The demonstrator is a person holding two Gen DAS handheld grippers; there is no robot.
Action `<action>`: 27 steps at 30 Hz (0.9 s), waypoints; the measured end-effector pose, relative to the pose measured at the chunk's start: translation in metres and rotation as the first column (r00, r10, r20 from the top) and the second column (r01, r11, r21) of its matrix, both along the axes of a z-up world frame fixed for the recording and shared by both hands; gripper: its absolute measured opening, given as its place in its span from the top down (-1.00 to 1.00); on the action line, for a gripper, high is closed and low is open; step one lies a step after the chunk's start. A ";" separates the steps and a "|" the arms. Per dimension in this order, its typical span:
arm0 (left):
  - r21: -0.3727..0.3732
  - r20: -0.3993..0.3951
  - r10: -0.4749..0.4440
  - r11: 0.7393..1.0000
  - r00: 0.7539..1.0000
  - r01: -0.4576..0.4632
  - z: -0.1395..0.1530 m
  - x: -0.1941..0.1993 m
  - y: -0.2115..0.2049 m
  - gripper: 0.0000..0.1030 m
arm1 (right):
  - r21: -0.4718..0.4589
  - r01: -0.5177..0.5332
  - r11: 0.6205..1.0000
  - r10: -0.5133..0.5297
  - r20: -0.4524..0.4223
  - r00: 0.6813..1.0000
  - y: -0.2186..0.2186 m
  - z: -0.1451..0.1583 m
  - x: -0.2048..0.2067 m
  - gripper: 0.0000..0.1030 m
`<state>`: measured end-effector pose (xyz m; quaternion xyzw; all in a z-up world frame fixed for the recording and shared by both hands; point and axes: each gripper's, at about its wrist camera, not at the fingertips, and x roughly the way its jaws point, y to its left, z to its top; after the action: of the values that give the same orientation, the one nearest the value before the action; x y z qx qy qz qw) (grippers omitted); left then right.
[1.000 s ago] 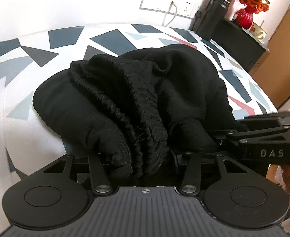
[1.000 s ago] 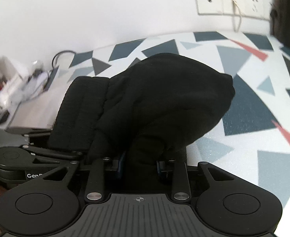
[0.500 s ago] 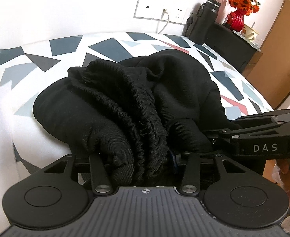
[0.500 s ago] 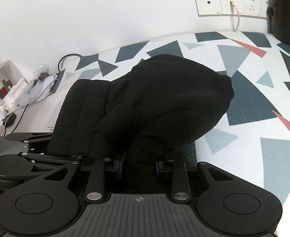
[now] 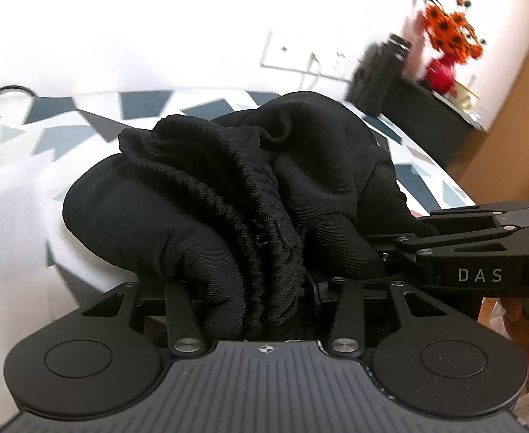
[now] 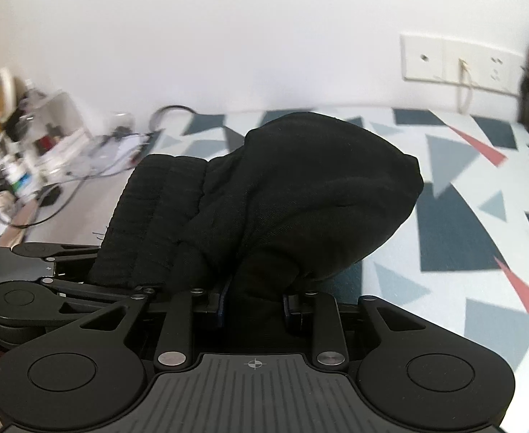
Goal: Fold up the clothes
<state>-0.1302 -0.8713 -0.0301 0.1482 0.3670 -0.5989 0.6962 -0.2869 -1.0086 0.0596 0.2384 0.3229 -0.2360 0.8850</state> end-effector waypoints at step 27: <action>-0.066 0.085 0.723 0.691 0.686 -0.720 0.080 -0.075 0.246 0.17 | -0.056 -0.715 0.697 0.713 0.157 0.683 0.180 0.074 0.044 0.51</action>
<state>-0.2050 -0.6254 0.0497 0.0137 0.3508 -0.2734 0.8955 -0.2424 -0.8291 0.1333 0.1173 0.3162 0.1496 0.9295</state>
